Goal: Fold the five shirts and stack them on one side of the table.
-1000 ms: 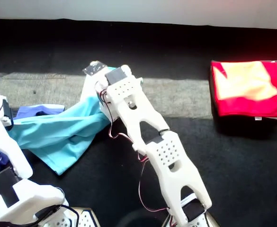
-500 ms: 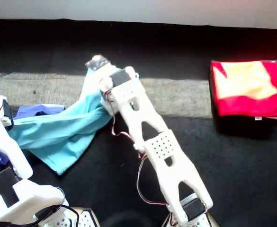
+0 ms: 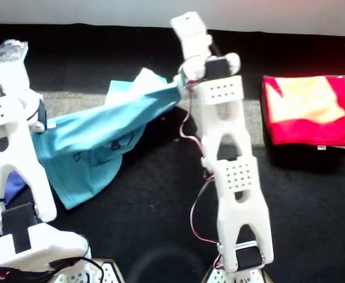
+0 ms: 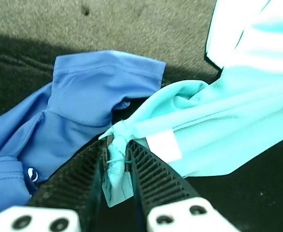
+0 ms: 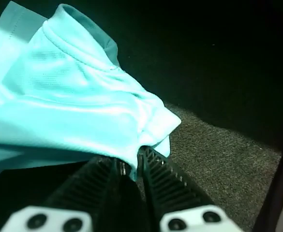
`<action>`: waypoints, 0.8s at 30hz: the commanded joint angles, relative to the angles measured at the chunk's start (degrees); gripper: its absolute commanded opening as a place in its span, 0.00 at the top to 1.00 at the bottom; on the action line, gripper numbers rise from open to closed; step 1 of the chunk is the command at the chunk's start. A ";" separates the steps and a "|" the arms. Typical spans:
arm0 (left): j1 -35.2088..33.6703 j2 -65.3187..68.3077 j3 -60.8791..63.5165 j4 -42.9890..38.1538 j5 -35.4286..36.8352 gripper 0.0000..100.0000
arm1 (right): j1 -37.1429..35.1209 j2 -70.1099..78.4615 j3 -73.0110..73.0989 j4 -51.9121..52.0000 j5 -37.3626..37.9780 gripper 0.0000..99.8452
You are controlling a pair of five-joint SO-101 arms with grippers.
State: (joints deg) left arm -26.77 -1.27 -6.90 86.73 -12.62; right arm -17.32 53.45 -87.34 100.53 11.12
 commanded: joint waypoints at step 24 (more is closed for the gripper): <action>22.46 -10.15 -21.23 14.33 8.88 0.99 | 15.08 -70.64 63.60 0.40 9.14 0.99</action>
State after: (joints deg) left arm -6.99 -6.29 -35.12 100.97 -4.00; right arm -2.99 -13.71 -25.98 100.53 19.74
